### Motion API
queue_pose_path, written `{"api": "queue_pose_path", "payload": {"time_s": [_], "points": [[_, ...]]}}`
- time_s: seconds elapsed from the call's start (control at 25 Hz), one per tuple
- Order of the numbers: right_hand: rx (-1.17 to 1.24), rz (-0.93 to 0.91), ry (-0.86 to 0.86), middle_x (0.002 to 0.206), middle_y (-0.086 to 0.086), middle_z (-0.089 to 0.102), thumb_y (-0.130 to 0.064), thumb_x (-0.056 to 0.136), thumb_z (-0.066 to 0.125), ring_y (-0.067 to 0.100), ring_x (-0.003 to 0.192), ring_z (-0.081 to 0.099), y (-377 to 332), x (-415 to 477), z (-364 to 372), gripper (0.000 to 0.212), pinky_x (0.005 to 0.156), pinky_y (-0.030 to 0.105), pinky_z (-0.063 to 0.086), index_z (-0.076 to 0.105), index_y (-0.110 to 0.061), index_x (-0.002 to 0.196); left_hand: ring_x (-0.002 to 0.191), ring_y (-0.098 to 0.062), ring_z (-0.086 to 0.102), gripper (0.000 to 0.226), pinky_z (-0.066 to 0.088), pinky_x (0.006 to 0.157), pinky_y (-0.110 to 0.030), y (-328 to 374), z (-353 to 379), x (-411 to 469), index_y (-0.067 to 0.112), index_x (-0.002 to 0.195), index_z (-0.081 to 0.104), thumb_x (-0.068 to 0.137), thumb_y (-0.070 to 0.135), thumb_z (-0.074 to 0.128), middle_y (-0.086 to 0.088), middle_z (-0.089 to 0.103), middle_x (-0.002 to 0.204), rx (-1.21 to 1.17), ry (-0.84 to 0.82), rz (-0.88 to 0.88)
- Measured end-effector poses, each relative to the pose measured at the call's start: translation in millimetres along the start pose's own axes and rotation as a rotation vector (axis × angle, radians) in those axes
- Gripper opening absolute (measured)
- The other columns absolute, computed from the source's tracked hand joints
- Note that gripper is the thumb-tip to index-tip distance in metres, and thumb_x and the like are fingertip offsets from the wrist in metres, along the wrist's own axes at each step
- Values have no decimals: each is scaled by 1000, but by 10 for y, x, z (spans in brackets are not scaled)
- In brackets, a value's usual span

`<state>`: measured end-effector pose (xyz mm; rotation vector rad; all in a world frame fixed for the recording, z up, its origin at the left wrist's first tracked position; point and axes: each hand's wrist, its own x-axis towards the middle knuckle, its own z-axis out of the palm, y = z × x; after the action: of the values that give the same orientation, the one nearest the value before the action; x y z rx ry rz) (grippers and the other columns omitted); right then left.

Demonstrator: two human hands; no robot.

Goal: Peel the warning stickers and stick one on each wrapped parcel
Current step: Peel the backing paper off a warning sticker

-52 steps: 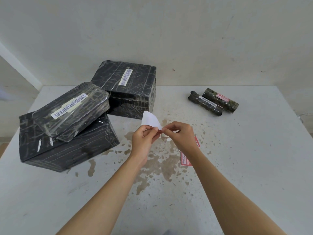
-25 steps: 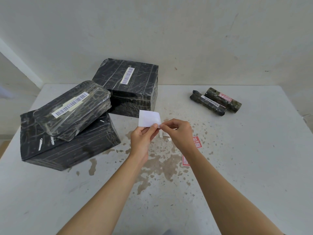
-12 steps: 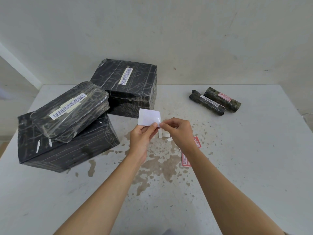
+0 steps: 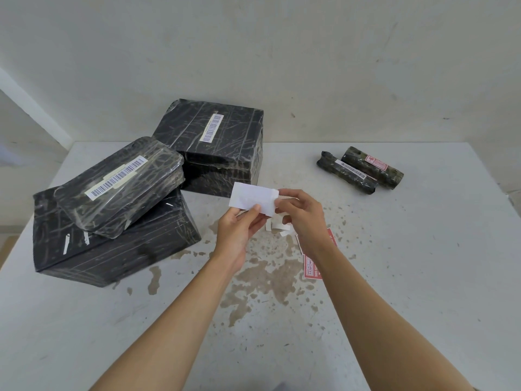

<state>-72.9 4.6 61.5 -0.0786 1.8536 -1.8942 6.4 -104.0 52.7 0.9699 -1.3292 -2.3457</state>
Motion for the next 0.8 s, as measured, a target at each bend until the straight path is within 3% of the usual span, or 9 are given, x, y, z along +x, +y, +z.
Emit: {"api": "queue_pose_path", "payload": {"time_s": [0.2,0.44,0.64,0.8], "points": [[38,30,-101,71,9,68,-6,86,63,13,61,58,-63,-3,-44,8,52,23,44,68,-2,81,79,-16,69,14,56,73,-25,90,-38,37,9,101,65,87,6,62,-8,71,95,180,70,35],[19,64,-149,73,13,68,-4,87,60,16,63,58,-72,-24,-73,11,48,23,44,68,2,83,87,-20,68,12,55,75,-26,133,-59,52,5,98,64,87,8,63,-5,73,93,221,53,56],[8,109,-167,74,12,68,-9,86,62,19,67,58,-47,-41,-79,11,49,24,45,69,-1,83,79,-13,66,28,56,71,-21,127,-74,-20,13,108,47,87,8,65,-6,72,84,182,38,98],[23,98,-167,72,12,68,-6,86,63,19,64,58,-25,-41,-84,9,49,24,44,68,0,82,83,-14,67,15,55,74,-24,147,-85,-36,13,103,51,91,8,59,-7,71,91,211,5,97]]}}
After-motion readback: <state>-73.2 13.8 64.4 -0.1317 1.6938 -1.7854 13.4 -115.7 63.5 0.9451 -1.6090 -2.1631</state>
